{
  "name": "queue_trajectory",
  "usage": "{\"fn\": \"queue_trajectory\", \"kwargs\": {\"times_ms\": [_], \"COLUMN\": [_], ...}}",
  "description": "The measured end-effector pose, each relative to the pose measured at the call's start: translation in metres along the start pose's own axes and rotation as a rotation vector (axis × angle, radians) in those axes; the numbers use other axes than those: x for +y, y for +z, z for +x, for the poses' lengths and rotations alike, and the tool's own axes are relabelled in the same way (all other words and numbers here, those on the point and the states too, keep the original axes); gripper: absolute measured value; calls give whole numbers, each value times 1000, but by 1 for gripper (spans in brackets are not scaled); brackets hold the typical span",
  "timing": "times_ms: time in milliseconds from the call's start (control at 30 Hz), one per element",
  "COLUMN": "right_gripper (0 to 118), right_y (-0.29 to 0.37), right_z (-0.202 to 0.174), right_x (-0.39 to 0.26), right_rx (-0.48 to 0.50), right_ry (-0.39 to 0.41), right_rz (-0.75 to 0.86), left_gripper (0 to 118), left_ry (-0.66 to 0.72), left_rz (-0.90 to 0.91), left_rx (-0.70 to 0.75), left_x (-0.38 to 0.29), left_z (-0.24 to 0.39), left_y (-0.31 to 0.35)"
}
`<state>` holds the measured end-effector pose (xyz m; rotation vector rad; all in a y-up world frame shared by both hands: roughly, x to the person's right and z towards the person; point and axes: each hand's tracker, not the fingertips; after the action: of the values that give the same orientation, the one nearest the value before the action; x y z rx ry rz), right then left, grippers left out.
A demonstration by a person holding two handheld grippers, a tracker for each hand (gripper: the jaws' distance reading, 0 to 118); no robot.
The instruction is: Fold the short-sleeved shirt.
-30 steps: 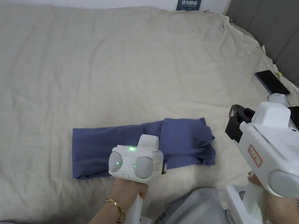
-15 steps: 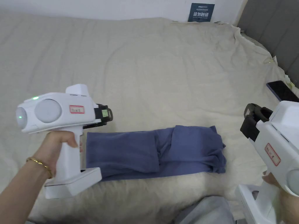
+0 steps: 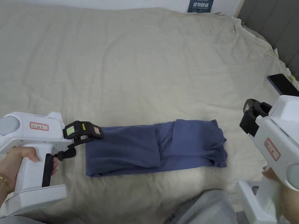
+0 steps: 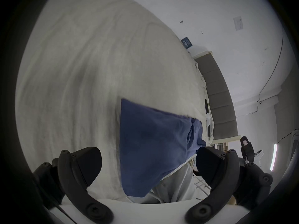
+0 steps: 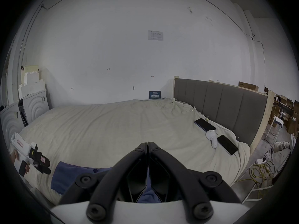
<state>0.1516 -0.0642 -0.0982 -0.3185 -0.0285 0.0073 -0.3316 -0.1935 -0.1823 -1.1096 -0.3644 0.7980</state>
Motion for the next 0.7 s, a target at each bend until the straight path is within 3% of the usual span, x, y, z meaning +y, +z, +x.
{"fn": "queue_trajectory", "kwargs": {"times_ms": [67,167,300,333,400,700], "right_gripper": [0,0,0,0,0,0], "right_y": [-1,-3,-7,-9,-12,-18], "right_z": [-1,-1,0,0,0,-7], "right_x": [-1,-4,-9,-11,-14,-21], "right_rx": [-8,-14,-23,-24,-27,-5], "right_ry": [8,9,11,13,10,11], "right_rz": [-6,-16,-36,-44,-59,-91], "left_gripper": [110,65,61,49,11,4], "left_ry": [13,48,58,54,6,42], "left_rz": [-28,-49,-32,-35,-27,-27], "left_rx": [-8,-18,-63,-51,79,121], "left_x": [0,-8,-6,-4,-3,3], "left_z": [-4,-7,-10,-8,-7,27], "left_y": [-7,-19,-23,-23,-29,-10]}}
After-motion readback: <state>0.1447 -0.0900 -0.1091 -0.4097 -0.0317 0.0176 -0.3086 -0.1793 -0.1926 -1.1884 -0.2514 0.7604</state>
